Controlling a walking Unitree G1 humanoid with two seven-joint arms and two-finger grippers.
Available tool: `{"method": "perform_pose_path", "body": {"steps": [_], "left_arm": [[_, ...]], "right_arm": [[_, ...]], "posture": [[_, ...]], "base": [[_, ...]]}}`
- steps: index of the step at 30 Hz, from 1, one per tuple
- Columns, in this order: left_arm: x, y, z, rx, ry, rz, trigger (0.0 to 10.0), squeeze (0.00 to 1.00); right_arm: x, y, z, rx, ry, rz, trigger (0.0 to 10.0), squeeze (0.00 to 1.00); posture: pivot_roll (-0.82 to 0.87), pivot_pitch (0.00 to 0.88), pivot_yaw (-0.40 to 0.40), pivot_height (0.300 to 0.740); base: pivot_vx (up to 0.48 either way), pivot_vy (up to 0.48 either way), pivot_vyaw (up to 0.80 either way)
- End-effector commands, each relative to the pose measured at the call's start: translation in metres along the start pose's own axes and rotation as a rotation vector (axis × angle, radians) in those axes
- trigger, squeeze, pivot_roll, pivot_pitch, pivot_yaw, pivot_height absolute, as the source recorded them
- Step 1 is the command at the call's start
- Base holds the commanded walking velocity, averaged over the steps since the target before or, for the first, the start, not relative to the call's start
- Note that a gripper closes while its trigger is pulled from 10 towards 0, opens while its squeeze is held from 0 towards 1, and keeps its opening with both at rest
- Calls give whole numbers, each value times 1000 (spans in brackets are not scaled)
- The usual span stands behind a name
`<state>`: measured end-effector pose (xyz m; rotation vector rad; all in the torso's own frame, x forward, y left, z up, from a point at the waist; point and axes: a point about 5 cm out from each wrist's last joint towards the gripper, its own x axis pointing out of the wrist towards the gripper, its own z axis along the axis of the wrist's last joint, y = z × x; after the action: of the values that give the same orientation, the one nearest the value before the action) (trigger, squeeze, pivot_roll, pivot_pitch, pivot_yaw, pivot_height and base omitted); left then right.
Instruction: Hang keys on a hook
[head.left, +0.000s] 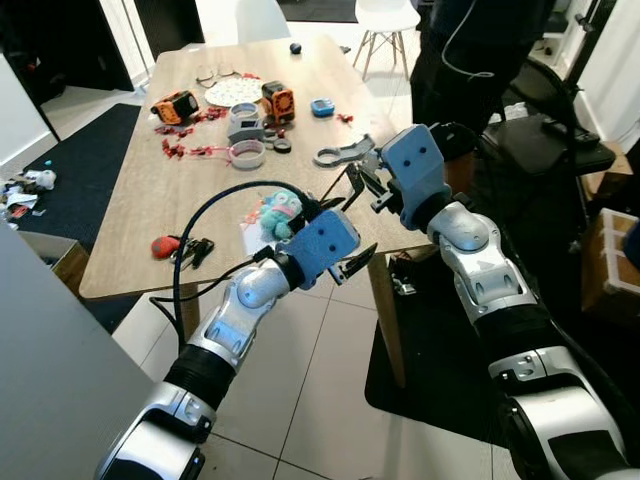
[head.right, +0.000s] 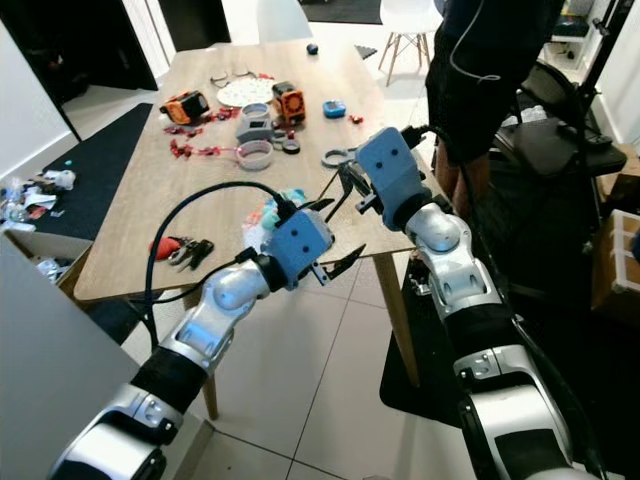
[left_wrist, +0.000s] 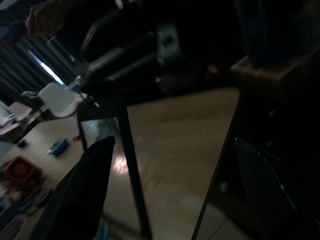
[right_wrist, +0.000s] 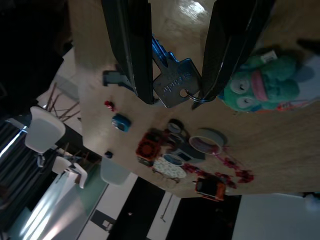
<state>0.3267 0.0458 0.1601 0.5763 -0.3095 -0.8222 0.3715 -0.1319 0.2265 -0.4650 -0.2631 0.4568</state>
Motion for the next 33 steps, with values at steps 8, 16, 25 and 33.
{"method": "perform_pose_path", "body": {"steps": [8, 16, 25, 33], "left_arm": [[-3, -1, -19, 92, 88, 44, 10000, 0], [-4, 5, -26, -47, 119, 92, 10000, 0], [-1, 1, -25, -108, 97, 84, 10000, 0], [3, -6, -16, -188, 38, 26, 10000, 0]], "right_arm": [[-5, 7, -12, 64, 42, -6, 10000, 0], [-6, 6, -14, 322, -21, -74, 10000, 0], [-11, 1, -15, 355, -35, -68, 10000, 0], [-12, -9, -11, 434, -75, -85, 10000, 0]], "posture": [[-90, 54, 78, 740], [-90, 56, 82, 740], [-91, 57, 83, 740], [-96, 57, 83, 740]], "base": [[0, 0, 0], [0, 0, 0], [0, 0, 0], [0, 0, 0]]}}
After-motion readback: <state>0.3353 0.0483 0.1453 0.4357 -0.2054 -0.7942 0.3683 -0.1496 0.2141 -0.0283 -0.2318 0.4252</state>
